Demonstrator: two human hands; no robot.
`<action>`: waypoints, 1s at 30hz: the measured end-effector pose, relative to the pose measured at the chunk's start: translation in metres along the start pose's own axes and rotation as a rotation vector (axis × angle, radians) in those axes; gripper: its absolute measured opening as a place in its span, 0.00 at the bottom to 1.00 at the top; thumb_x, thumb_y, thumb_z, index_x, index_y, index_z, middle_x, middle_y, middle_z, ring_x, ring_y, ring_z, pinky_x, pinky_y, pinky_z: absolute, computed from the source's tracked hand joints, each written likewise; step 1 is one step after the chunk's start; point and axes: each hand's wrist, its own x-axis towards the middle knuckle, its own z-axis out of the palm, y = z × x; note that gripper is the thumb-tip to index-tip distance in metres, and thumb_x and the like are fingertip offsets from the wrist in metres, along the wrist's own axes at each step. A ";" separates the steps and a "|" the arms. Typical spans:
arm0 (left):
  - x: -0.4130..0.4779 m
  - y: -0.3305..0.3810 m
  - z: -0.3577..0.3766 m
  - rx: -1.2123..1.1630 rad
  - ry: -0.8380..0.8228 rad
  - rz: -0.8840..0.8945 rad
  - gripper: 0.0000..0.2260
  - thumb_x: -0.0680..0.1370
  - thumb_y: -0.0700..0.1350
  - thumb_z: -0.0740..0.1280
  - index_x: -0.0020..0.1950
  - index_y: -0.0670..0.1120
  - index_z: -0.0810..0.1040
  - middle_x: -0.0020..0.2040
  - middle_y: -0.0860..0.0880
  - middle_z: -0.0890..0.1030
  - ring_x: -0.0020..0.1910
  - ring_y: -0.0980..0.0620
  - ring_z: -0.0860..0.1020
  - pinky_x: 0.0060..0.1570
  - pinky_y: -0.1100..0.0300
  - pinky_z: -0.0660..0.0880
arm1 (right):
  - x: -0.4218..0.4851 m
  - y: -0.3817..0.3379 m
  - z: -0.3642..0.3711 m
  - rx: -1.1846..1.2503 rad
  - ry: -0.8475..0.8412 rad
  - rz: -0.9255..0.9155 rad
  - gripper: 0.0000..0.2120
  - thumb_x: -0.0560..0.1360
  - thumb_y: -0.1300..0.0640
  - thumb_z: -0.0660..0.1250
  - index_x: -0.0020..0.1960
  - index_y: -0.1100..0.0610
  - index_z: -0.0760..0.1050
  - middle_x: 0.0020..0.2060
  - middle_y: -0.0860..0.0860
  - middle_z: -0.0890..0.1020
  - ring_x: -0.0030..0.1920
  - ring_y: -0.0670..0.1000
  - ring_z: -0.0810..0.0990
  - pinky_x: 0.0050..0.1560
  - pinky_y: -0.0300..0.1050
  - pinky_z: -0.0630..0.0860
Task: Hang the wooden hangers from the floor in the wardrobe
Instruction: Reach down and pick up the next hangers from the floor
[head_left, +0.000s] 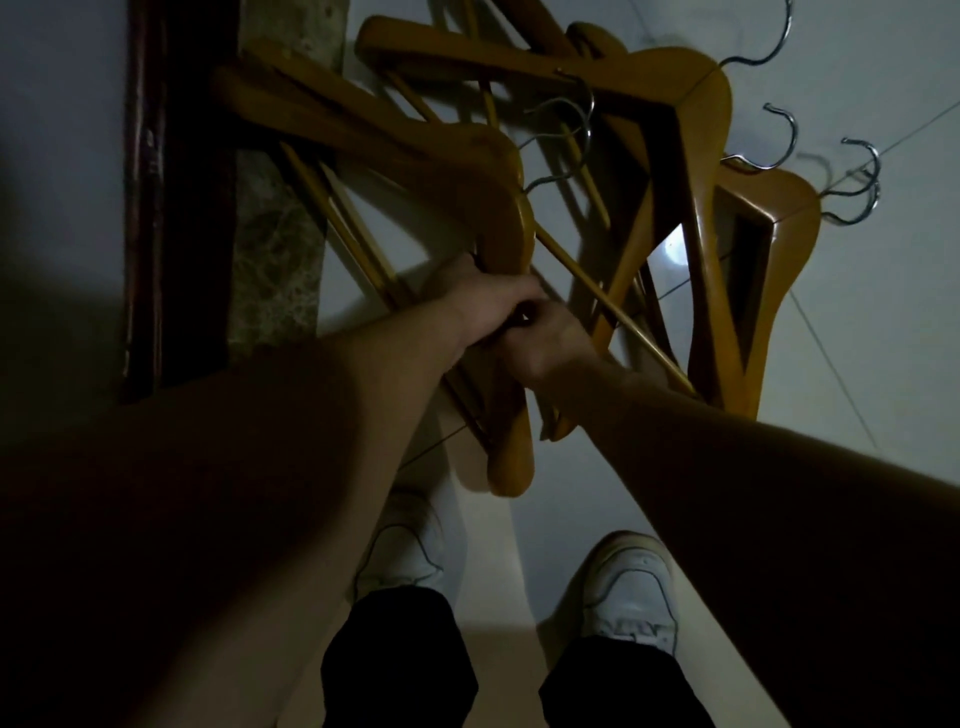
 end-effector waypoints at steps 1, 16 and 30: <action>-0.004 -0.001 0.000 0.030 0.023 0.011 0.23 0.73 0.51 0.74 0.66 0.48 0.74 0.58 0.48 0.81 0.57 0.46 0.79 0.59 0.47 0.78 | -0.003 -0.001 0.001 -0.013 -0.004 -0.001 0.13 0.81 0.58 0.63 0.65 0.55 0.72 0.48 0.51 0.76 0.52 0.52 0.82 0.44 0.40 0.76; -0.155 0.048 -0.038 0.029 0.112 -0.016 0.04 0.75 0.46 0.71 0.44 0.49 0.77 0.43 0.48 0.81 0.43 0.50 0.80 0.42 0.54 0.78 | -0.157 -0.069 -0.055 0.032 -0.203 0.072 0.10 0.78 0.58 0.70 0.57 0.61 0.76 0.51 0.59 0.83 0.54 0.58 0.83 0.56 0.57 0.83; -0.325 0.132 -0.087 0.107 0.152 0.075 0.05 0.73 0.38 0.69 0.42 0.47 0.75 0.40 0.47 0.79 0.40 0.50 0.79 0.43 0.53 0.79 | -0.317 -0.117 -0.133 0.535 -0.367 0.144 0.09 0.80 0.65 0.65 0.59 0.59 0.74 0.55 0.59 0.81 0.55 0.56 0.82 0.49 0.52 0.82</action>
